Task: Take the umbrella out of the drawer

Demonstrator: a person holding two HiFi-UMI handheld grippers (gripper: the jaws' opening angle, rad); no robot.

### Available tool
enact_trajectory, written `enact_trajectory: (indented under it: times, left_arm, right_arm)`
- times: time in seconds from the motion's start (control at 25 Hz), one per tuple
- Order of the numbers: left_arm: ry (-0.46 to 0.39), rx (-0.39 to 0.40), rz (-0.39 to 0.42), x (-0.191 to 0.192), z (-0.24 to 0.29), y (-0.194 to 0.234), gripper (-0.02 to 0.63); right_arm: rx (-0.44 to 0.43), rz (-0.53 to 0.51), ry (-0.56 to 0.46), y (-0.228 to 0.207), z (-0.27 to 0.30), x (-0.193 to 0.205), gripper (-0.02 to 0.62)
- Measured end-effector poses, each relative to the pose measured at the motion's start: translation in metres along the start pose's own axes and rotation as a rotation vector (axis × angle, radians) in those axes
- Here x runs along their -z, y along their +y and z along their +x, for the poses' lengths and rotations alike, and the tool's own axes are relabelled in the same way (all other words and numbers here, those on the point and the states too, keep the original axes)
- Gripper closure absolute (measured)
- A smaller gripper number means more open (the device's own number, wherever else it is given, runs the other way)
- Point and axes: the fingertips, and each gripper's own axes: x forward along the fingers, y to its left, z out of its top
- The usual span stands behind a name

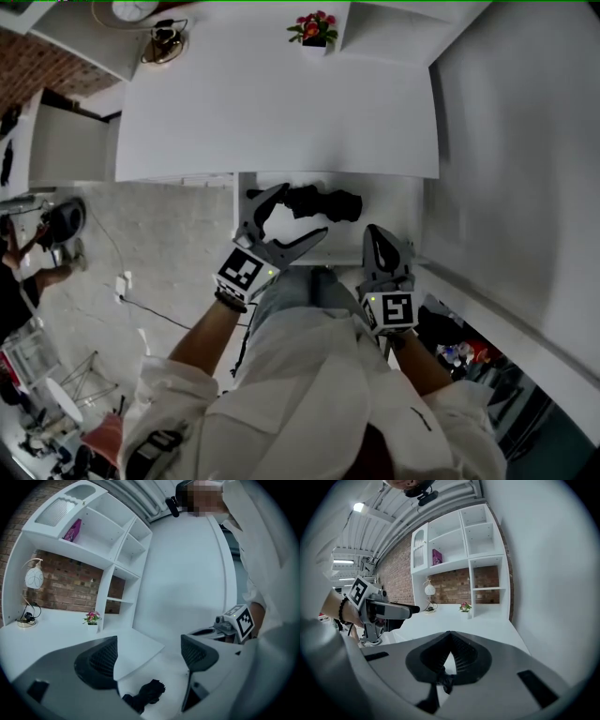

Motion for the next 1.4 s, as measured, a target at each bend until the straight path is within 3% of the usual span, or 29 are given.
enact_trajectory:
  times: [0.32,0.76,1.04,1.4]
  left_arm:
    - [0.218,0.161,0.212,0.071,0.026,0.003,0.183]
    - [0.517,0.378,0.385,0.199,0.077,0.005,0.183]
    - [0.678,0.517,0.606,0.254,0.099,0.007,0.183]
    - [0.905,0.64,0.637,0.309,0.116,0.016,0.183]
  right_arm:
    - [0.021,0.021,0.077,0.005,0.024,0.038,0.578]
    - [0.087,0.111,0.124,-0.019,0.06,0.091,0.578]
    - [0.101,0.125,0.112,-0.02,0.079,0.108,0.578]
    - [0.094,0.16,0.103,-0.017,0.082,0.121,0.578]
